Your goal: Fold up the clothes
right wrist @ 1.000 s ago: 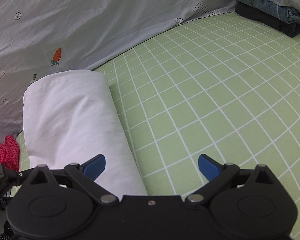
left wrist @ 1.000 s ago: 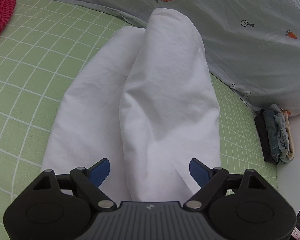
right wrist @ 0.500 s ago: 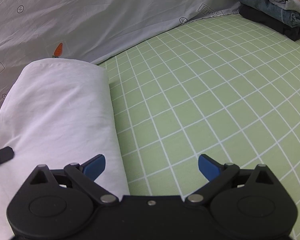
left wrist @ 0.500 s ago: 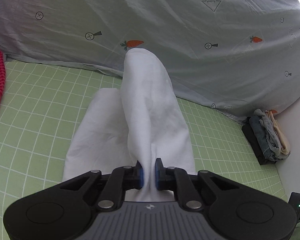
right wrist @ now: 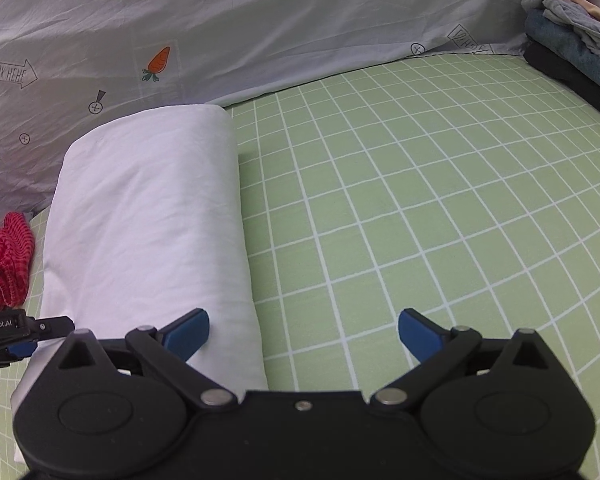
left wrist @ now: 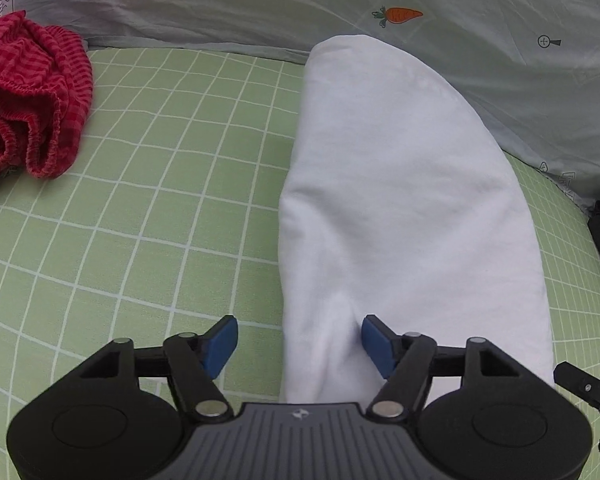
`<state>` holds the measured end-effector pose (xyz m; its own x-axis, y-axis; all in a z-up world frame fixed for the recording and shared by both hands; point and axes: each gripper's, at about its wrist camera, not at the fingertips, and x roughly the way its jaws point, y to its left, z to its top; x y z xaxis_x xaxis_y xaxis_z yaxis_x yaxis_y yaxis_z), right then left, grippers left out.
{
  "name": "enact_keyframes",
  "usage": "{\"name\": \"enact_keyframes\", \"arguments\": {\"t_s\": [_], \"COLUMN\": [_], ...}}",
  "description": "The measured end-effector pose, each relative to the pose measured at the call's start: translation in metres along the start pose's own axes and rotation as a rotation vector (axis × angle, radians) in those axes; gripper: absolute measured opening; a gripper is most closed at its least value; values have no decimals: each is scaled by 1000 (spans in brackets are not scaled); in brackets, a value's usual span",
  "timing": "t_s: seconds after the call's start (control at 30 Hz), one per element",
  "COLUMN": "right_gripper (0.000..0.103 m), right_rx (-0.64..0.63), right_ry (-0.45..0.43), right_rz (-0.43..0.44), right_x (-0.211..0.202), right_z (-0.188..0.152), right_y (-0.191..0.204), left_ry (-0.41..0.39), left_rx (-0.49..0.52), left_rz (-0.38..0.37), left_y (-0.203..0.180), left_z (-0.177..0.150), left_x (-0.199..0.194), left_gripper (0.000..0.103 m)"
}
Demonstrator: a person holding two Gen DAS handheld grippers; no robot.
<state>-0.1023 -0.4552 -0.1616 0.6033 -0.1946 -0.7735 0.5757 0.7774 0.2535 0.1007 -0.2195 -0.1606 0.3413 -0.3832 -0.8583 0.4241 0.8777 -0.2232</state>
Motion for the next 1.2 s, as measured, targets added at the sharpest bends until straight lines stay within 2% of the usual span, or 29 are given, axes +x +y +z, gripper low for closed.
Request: {"name": "enact_keyframes", "arguments": {"t_s": [0.07, 0.2, 0.5, 0.7, 0.87, 1.03, 1.1, 1.17, 1.2], "right_gripper": [103, 103, 103, 103, 103, 103, 103, 98, 96], "right_rx": [-19, -73, -151, -174, -152, -129, -120, -106, -111], "right_ry": [-3, 3, 63, 113, 152, 185, 190, 193, 186], "right_rz": [15, 71, 144, 179, 215, 248, 265, 282, 283], "right_x": [2, 15, 61, 89, 103, 114, 115, 114, 112], "right_z": [4, 12, 36, 50, 55, 58, 58, 58, 58], "right_y": [6, 24, 58, 64, 63, 61, 60, 58, 59], "left_ry": [6, 13, 31, 66, 32, 19, 23, 42, 36], "left_rx": [54, 160, 318, 289, 348, 289, 283, 293, 293], "left_rz": [22, 7, -77, -193, -214, -249, -299, -353, -334], "left_y": [0, -2, -8, 4, 1, -4, -8, -18, -21], "left_z": [3, 7, 20, 29, 29, 33, 33, 32, 32], "left_x": [3, 11, 38, 51, 55, 60, 61, 60, 60], "left_gripper": [93, 103, 103, 103, 103, 103, 102, 101, 101]}}
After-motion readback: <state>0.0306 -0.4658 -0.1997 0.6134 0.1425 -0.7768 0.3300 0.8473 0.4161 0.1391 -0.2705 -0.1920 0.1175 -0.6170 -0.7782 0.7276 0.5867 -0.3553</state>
